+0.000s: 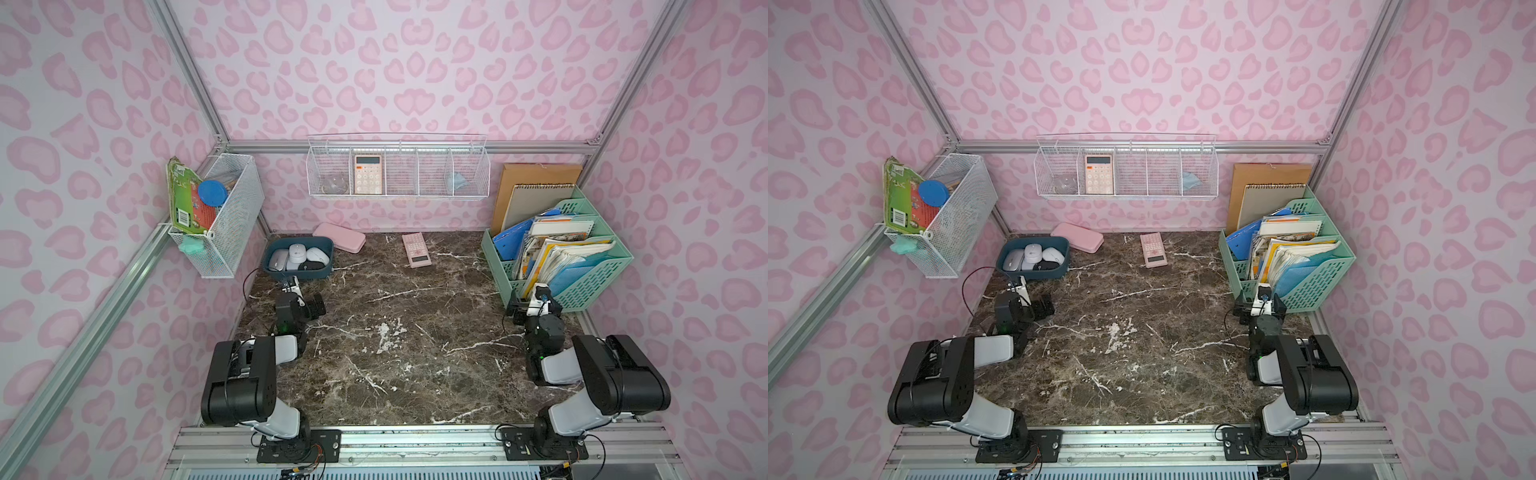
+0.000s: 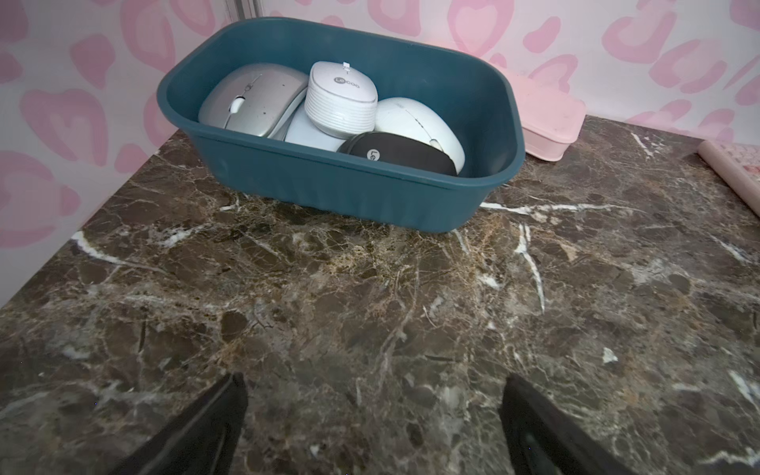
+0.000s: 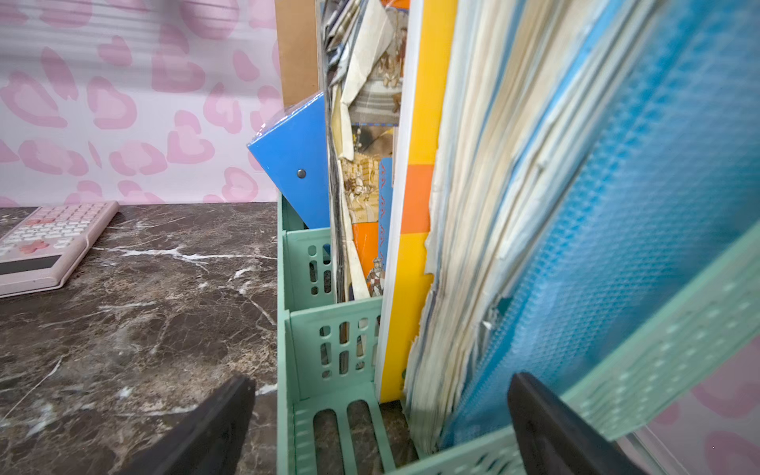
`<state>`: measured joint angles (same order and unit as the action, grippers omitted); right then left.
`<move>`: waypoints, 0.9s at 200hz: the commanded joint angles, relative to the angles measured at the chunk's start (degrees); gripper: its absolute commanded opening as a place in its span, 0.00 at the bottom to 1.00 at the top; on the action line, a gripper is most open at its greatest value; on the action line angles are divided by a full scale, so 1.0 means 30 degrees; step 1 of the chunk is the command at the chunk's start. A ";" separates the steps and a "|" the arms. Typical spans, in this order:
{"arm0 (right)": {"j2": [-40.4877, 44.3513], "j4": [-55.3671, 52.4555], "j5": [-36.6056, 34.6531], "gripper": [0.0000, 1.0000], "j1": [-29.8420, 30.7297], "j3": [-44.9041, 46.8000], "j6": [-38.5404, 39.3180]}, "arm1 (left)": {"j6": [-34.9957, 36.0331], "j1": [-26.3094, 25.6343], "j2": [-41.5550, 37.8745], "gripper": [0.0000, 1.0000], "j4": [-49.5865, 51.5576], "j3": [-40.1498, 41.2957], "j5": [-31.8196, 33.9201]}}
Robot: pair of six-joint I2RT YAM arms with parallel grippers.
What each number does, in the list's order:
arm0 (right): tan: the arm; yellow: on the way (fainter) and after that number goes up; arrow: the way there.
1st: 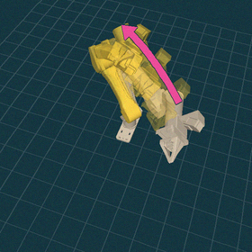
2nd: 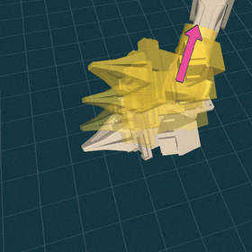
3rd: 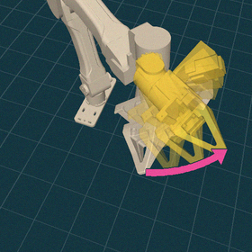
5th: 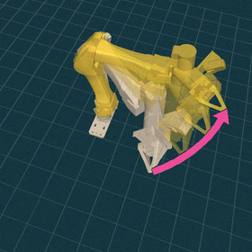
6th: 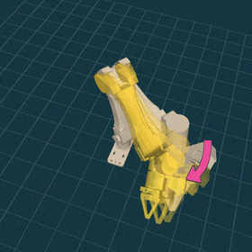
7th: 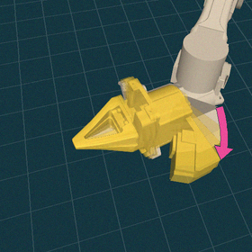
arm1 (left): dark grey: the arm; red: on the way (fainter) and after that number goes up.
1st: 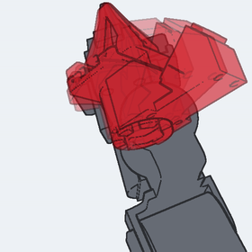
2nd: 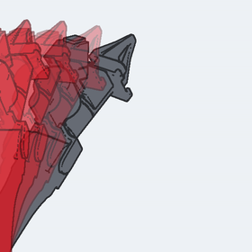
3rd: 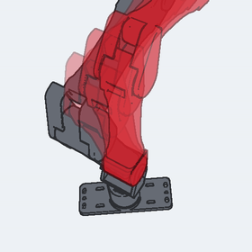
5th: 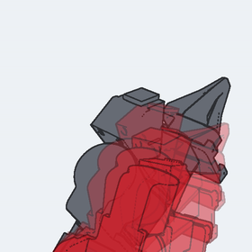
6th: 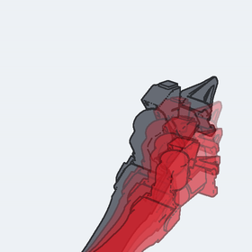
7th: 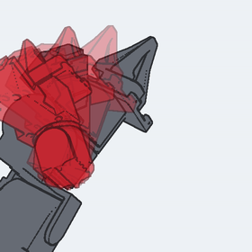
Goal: Take out the mouse from the storage box
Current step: Move the storage box to the center of the board.
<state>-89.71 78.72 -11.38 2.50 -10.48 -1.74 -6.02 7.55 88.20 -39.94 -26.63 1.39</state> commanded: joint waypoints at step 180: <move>0.1332 -0.0213 0.1765 1.00 -0.0089 0.0173 0.0575 | -0.0043 0.0002 -0.0093 0.99 -0.0279 0.0041 -0.0161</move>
<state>-88.77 78.26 -9.65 2.13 -10.46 -1.67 -6.02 7.49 88.20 -39.94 -26.63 1.15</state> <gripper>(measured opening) 0.997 0.994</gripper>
